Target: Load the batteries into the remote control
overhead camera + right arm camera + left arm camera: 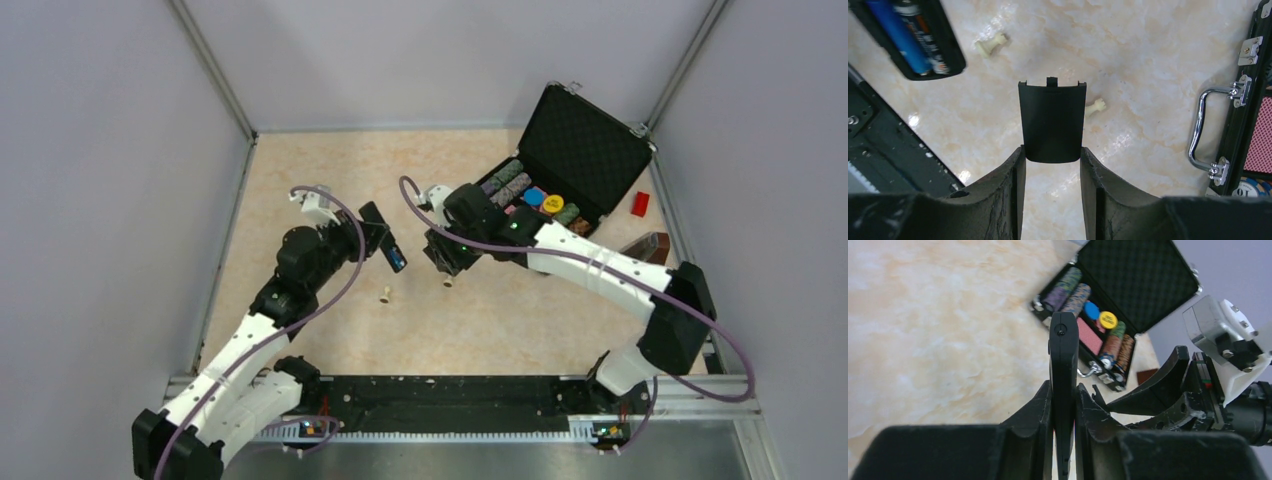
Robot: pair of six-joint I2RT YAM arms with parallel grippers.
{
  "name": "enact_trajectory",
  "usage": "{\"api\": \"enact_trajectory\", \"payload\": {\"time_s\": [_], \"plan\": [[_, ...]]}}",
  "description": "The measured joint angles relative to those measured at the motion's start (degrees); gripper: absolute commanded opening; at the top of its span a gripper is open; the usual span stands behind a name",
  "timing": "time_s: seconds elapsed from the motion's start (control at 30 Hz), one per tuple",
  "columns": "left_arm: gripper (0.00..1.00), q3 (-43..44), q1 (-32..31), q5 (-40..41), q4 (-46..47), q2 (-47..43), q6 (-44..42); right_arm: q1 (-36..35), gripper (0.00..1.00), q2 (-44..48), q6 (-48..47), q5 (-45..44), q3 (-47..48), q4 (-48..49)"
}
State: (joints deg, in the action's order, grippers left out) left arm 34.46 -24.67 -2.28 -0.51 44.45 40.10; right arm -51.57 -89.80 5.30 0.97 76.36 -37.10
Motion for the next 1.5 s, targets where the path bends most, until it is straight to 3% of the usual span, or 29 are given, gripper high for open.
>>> {"api": "enact_trajectory", "payload": {"time_s": [0.27, 0.43, 1.5], "plan": [[0.0, -0.44, 0.0, -14.43, 18.23, 10.14, -1.92, 0.0, 0.32, 7.87, 1.49, 4.44, -2.89, 1.09], [0.0, -0.44, -0.39, -18.4, 23.41, 14.56, -2.34, 0.0, 0.32, 8.96, 2.62, 5.66, -3.28, 1.99], [0.0, -0.42, -2.51, -17.57, 26.03, 14.82, -3.45, -0.07, 0.32, 6.93, 5.42, 7.3, -3.63, 5.01]]}}
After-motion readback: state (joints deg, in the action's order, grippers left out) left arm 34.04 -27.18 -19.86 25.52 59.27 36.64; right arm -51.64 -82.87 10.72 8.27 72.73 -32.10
